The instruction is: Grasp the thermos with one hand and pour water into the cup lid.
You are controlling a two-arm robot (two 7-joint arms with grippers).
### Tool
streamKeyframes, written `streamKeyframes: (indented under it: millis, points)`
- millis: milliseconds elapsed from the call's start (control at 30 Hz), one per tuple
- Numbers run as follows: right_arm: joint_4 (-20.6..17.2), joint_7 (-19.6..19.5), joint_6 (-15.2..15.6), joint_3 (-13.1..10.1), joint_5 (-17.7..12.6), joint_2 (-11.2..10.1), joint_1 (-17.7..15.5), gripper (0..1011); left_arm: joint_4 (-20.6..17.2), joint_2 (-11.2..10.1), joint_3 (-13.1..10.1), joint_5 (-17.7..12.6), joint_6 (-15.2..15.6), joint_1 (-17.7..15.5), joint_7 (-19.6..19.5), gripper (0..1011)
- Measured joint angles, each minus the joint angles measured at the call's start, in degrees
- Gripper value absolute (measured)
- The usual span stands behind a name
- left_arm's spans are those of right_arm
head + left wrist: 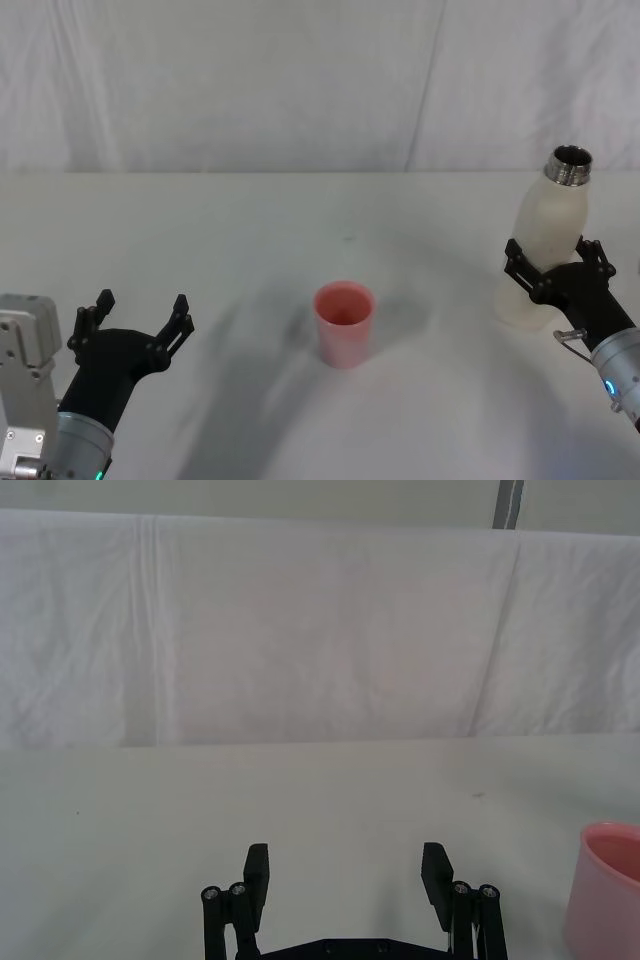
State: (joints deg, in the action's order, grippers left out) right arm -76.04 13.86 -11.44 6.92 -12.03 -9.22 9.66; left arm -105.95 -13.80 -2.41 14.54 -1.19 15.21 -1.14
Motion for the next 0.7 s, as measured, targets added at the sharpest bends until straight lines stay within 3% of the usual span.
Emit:
streamKeyframes:
  millis: [700]
  points:
    - [-0.1, 0.0, 0.0, 0.0, 0.1, 0.0, 0.0, 1000, 0.0, 0.0, 0.0, 0.0, 0.0, 0.0, 0.0, 1001]
